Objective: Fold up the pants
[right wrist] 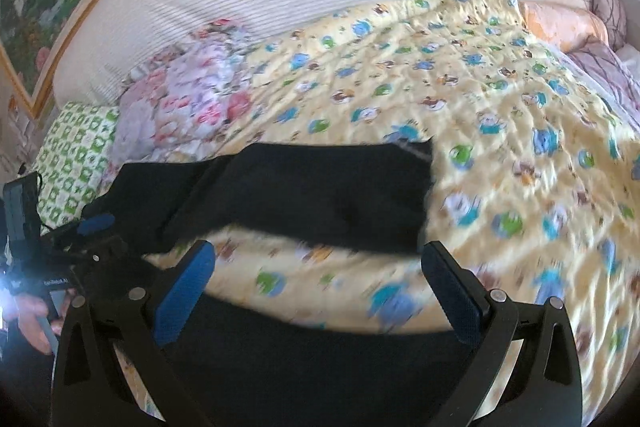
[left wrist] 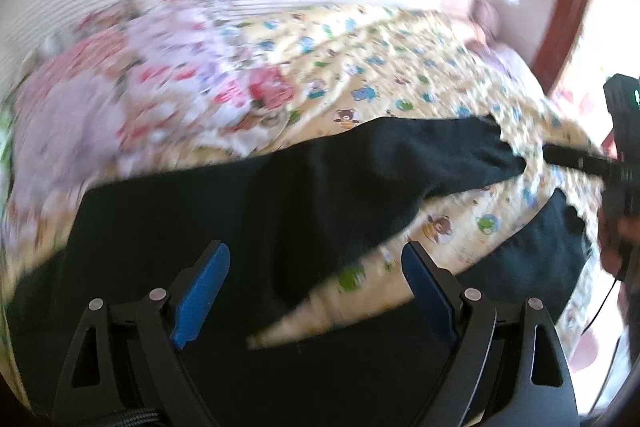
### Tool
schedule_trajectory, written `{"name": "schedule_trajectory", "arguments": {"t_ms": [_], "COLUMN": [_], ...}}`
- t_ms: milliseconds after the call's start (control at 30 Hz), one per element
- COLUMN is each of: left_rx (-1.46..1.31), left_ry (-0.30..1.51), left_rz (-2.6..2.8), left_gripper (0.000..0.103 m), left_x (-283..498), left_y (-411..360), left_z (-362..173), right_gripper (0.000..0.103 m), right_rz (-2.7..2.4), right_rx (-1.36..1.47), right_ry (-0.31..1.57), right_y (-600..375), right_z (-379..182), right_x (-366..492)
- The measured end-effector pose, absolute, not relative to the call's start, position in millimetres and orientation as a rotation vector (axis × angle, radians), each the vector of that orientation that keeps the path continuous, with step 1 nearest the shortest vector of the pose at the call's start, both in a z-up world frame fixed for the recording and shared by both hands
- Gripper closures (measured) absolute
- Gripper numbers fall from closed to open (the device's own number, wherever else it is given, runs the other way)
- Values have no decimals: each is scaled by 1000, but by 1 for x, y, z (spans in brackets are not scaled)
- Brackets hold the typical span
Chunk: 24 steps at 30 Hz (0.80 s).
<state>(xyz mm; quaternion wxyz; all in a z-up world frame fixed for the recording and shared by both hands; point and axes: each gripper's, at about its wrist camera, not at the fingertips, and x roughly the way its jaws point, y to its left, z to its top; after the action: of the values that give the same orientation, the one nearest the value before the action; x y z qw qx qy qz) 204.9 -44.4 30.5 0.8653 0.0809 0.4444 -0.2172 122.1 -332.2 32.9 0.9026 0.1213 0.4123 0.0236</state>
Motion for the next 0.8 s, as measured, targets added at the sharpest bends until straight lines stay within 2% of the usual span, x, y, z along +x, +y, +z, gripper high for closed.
{"name": "schedule_trajectory", "arguments": {"t_ms": [233,433,567,633,700,733,800], "left_rx": [292,224,245,265,282,281,272], "left_ry": [994,1065,1121,1188,1208,1207,1214], "left_rz": [-611,-670,-678,-719,-736,-743,-753], "left_gripper": [15,15,18,27,30,31,41], "left_x": [267,326,351,359,362,362,364], "left_y": [-66,-70,-76,-81,-85,-85,-84], "left_z": [17,0,-18,-33,-41,-41,-42], "right_gripper": [0,1,17,21,24,27,36], "right_rz": [45,42,69,92,115,107,92], "right_rx": [240,239,269,264,271,266,247], "right_ry": [932,994,1028,1041,1066,1078,1087], "right_y": [-362,-379,-385,-382,-380,-380,-381], "right_z": [28,16,8,5,-2,-5,-9], "right_x": [168,201,218,224,230,232,234]}}
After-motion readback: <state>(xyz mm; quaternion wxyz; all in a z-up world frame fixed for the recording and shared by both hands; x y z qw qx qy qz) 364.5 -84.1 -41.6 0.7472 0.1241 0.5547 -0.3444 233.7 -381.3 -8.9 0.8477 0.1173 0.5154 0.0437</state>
